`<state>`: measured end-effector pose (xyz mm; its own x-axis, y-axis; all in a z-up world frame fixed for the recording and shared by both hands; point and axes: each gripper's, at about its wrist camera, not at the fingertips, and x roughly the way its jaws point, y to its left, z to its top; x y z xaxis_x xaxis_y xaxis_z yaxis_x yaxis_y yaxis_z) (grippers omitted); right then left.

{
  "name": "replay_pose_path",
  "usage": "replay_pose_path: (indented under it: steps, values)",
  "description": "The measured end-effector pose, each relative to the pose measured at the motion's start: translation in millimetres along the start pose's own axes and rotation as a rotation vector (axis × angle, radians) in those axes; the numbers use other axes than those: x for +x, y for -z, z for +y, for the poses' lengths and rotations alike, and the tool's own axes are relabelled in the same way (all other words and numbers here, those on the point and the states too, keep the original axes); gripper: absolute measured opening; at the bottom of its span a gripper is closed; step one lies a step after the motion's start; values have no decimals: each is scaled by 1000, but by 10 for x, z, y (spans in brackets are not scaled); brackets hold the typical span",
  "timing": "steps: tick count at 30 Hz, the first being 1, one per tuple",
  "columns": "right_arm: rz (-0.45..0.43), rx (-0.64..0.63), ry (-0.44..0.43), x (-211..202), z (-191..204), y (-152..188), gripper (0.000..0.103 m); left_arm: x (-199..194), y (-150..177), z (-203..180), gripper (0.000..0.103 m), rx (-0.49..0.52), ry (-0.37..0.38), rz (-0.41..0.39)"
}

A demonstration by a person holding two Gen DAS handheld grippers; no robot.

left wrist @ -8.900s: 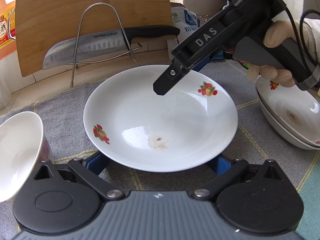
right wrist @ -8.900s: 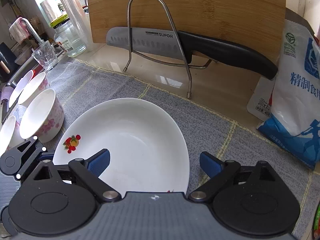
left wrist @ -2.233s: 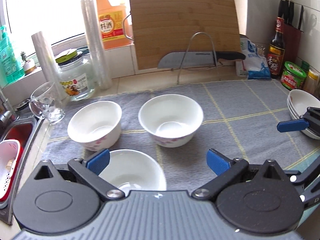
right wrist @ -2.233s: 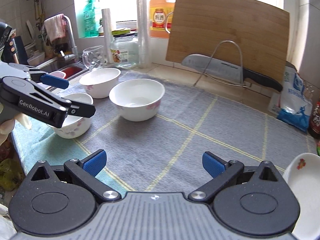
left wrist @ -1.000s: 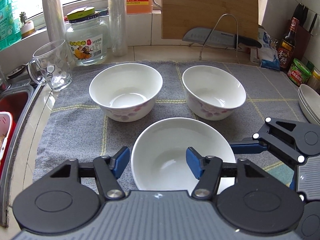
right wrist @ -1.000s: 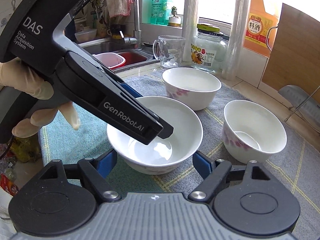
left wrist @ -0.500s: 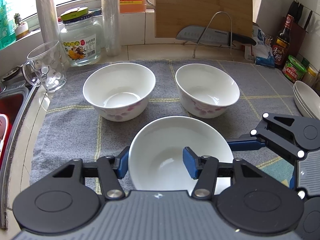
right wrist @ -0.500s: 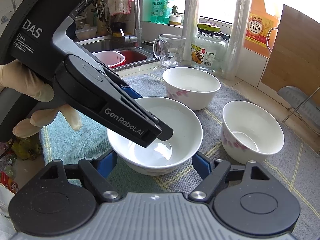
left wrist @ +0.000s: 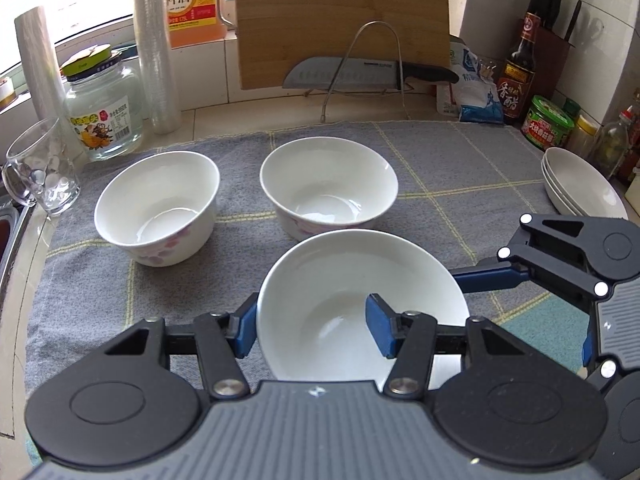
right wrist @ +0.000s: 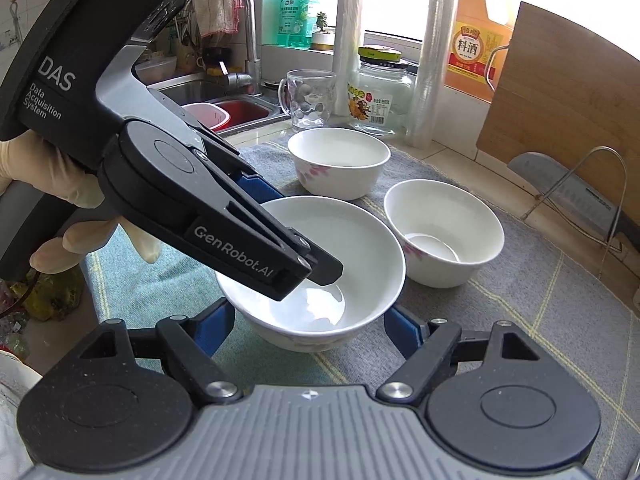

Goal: Organize plates and bowls
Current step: 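Lift the white bowl with the left tool and carry it across the towel, then lower the white bowl onto the towel and open the left tool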

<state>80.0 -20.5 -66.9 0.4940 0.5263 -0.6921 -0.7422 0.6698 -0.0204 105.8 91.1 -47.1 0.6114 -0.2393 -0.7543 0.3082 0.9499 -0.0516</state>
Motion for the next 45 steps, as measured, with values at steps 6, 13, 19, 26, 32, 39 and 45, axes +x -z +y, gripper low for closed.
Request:
replay_pose_path:
  steps: [6,13,19,26,32,39,45]
  values:
    - [12,45,46,-217,-177,177,85,109,-98,-311,55,44,49,1]
    - [28,85,93,-410,-367,381,85,226,-163,-642,55,90,100,4]
    - [38,110,124,-534,-498,501,85,304,-199,-846,55,114,129,6]
    - [60,116,142,-566,-589,581,85,369,-205,-974,55,120,154,14]
    - [75,122,143,-549,-625,599,85,412,-217,-1001,55,119,162,25]
    - [87,133,137,-506,-649,607,85,452,-218,-994,55,112,166,37]
    - [90,141,129,-483,-653,609,90,447,-214,-992,82,99,184,26]
